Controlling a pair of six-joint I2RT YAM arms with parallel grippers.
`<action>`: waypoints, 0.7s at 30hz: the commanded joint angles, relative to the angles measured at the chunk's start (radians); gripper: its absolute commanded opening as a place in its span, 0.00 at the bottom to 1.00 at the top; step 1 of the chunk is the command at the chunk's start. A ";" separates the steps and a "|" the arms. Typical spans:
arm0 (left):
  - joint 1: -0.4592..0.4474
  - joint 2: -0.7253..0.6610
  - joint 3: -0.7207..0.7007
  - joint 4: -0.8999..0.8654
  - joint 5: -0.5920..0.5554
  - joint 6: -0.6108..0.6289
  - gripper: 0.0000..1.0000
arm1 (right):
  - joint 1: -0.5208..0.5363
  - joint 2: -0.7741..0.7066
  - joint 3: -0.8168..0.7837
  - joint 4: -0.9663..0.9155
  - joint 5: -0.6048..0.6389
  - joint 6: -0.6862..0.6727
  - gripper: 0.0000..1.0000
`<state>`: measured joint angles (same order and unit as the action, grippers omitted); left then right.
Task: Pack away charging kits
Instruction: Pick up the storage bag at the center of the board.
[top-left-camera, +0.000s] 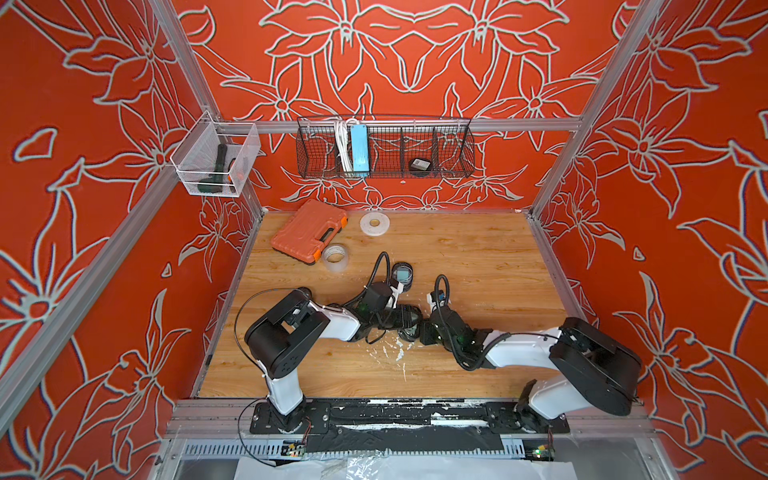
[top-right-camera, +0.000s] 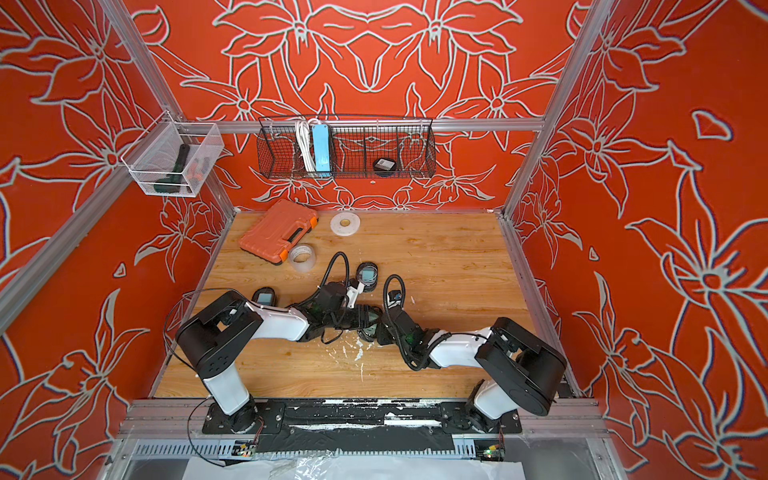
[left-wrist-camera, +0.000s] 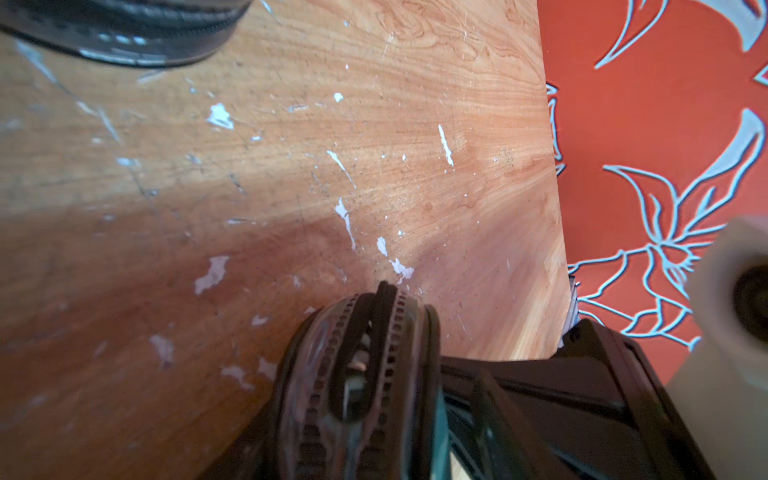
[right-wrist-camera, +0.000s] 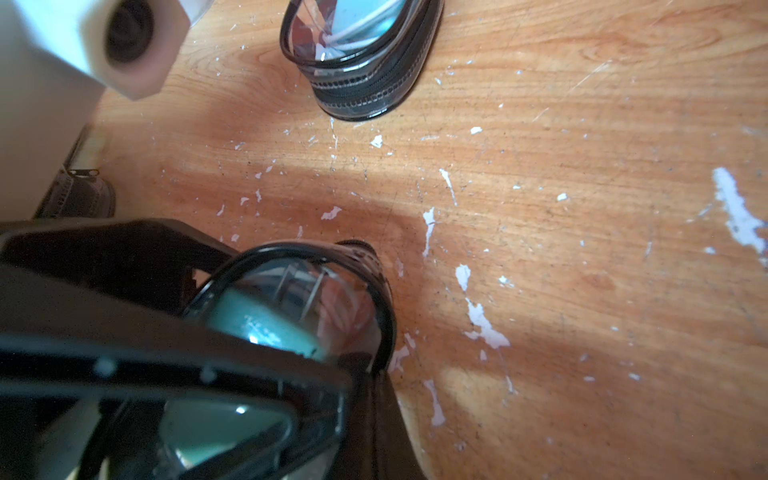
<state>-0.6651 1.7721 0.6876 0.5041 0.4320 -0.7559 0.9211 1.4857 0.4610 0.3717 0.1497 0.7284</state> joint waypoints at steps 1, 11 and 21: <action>0.007 0.065 -0.027 -0.191 -0.013 0.025 0.60 | -0.005 0.022 -0.008 -0.065 0.021 -0.009 0.00; 0.010 0.124 -0.005 -0.193 0.039 0.069 0.64 | -0.006 0.027 0.005 -0.073 0.024 -0.015 0.00; 0.011 0.126 0.006 -0.206 0.044 0.073 0.36 | -0.008 0.021 0.019 -0.089 0.028 -0.019 0.00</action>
<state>-0.6495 1.8439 0.7330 0.5121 0.5007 -0.6975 0.9165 1.4899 0.4644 0.3389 0.1574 0.7162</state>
